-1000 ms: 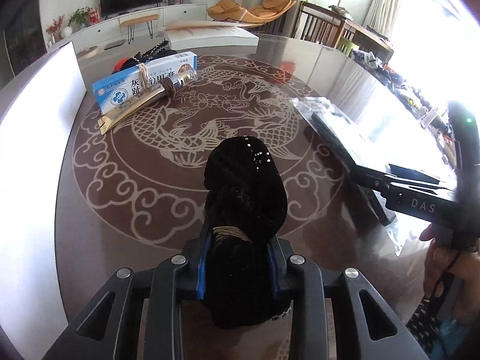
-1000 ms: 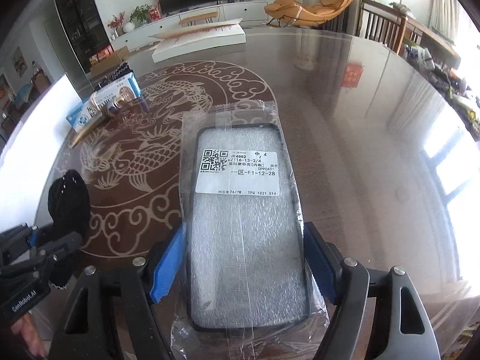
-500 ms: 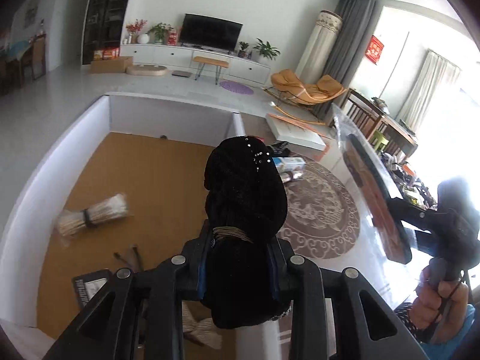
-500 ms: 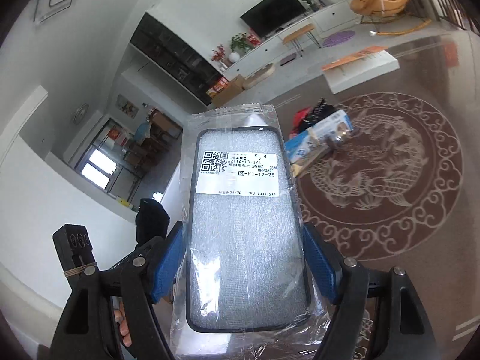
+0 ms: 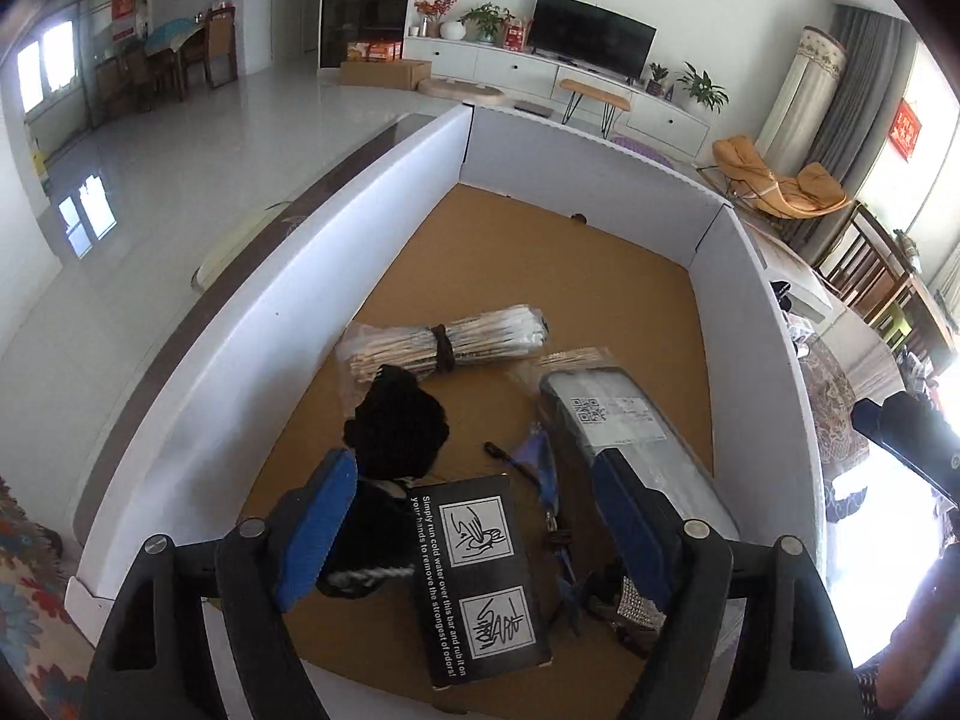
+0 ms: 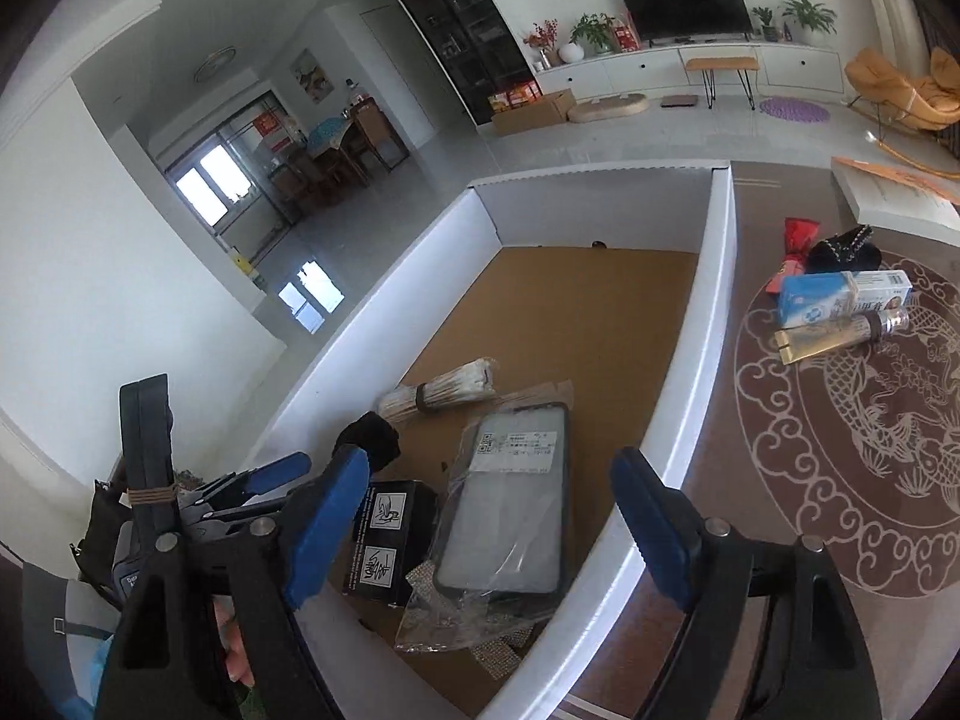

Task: Organize objects

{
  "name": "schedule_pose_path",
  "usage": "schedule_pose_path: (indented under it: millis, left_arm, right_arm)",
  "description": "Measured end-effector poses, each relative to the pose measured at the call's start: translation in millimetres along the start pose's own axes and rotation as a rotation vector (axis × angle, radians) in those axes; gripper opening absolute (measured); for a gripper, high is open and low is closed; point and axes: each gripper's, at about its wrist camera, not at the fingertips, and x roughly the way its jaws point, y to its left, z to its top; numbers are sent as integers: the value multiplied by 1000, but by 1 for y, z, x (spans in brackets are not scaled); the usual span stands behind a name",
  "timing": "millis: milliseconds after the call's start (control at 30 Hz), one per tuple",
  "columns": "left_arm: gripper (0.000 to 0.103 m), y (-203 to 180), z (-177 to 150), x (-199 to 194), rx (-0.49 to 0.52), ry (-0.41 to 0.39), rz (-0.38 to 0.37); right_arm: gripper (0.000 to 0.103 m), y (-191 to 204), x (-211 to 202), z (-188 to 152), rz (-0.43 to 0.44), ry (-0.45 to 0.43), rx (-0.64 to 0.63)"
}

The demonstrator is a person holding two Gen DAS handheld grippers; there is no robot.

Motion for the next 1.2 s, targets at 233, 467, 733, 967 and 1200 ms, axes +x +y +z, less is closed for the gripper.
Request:
schedule_pose_path:
  millis: [233, 467, 733, 967, 1200]
  left_arm:
    - [80, -79, -8, -11, 143, -42, -125]
    - [94, -212, -50, -37, 360, 30, -422]
    - [101, -300, -100, 33, 445, 115, -328]
    - [101, -295, -98, 98, 419, 92, -142]
    - [103, -294, -87, 113, 411, 56, -98]
  right_arm:
    - [98, -96, -52, -30, -295, -137, 36]
    - [98, -214, -72, -93, -610, -36, 162]
    - [98, -256, -99, -111, -808, -24, 146]
    - [98, -268, -97, -117, -785, -11, 189]
    - [99, -271, -96, -118, -756, -9, 219]
